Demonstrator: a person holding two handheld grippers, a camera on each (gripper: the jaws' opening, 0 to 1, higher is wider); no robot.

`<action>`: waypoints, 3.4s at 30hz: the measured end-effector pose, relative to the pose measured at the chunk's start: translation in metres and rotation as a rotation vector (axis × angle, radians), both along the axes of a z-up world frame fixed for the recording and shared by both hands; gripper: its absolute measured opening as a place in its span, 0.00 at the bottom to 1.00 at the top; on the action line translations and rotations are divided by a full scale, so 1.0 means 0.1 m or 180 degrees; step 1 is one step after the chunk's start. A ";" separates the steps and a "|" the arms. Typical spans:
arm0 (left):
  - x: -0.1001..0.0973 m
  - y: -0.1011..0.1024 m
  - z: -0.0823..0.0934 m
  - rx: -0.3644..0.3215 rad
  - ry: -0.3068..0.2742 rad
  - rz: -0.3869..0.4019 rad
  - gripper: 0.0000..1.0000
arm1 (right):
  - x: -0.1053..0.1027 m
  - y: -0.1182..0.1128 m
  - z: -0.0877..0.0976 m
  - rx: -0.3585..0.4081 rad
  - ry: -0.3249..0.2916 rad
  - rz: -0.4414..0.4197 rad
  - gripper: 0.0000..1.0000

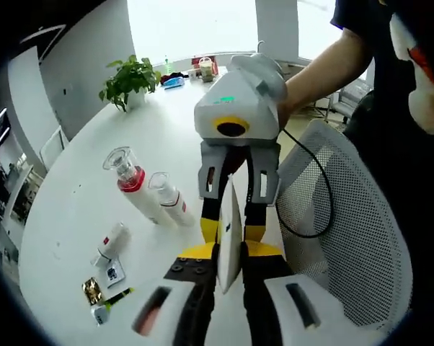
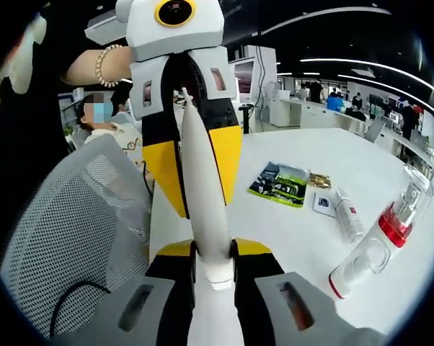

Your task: Arrange the skincare products in the storage area until every visible bottle or jar stands upright without overlapping.

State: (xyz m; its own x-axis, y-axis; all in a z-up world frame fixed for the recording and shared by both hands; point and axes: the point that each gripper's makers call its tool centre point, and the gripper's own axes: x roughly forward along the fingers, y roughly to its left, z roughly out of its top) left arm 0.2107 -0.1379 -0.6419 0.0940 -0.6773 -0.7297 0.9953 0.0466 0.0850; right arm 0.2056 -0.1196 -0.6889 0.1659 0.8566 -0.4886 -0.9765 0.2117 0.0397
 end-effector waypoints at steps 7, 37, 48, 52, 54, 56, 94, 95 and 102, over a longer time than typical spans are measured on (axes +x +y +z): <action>0.05 -0.04 -0.04 -0.0002 -0.0021 -0.0014 0.18 | 0.05 -0.03 -0.04 -0.0026 -0.0036 -0.0090 0.20; 0.39 -0.26 0.01 -0.0113 -0.0212 -0.0085 0.18 | 0.18 -0.44 -0.04 0.0178 0.0026 -0.0806 0.26; 0.64 -0.30 0.01 -0.0151 -0.0271 -0.0051 0.18 | 0.04 -0.62 -0.14 0.0155 0.0211 -0.0996 0.34; 0.74 -0.30 -0.01 -0.0181 -0.0279 -0.0027 0.18 | 0.08 -0.68 -0.08 0.0331 0.0317 -0.1221 0.38; 0.78 -0.30 -0.01 -0.0188 -0.0290 -0.0015 0.18 | 0.10 -0.73 -0.09 0.0324 0.0310 -0.1287 0.41; 0.82 -0.30 -0.01 -0.0194 -0.0296 -0.0001 0.18 | 0.10 -0.75 -0.09 0.0318 0.0319 -0.1326 0.43; 1.30 -0.37 0.02 -0.0244 -0.0353 0.0051 0.20 | 0.04 -0.78 -0.20 0.0218 0.0425 -0.1517 0.59; 1.30 -0.37 0.02 -0.0242 -0.0359 0.0054 0.20 | 0.04 -0.78 -0.20 0.0216 0.0424 -0.1515 0.58; 1.27 -0.38 -0.01 -0.0304 -0.0220 0.0148 0.40 | 0.04 -0.79 -0.20 0.0220 0.0432 -0.1530 0.59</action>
